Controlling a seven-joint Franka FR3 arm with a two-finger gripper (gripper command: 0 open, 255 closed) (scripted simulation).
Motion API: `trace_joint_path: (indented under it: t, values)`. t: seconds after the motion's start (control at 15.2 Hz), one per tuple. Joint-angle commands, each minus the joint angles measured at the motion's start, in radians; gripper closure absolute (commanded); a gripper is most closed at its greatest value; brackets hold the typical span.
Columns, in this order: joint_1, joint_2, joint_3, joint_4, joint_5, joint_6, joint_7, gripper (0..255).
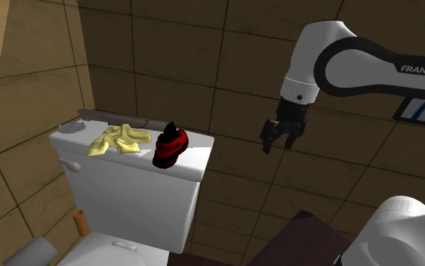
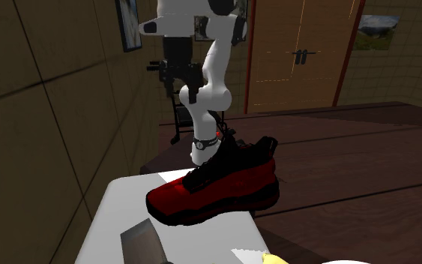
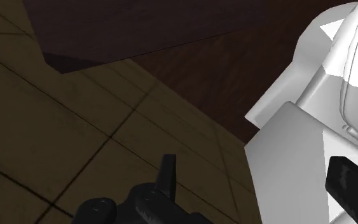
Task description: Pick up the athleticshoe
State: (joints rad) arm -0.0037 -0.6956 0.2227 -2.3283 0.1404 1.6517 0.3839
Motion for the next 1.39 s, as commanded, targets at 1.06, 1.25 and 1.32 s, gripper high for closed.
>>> trace_joint_path:
  t: [1.06, 1.25, 1.32]
  values:
    - [-0.139, 0.509, 0.450, 0.476, -0.164, 0.232, 0.776, 0]
    - [-0.145, 0.649, 0.520, 0.613, -0.295, 0.217, 0.934, 0]
    - [-0.138, 0.701, 0.539, 0.664, -0.347, 0.204, 0.988, 0]
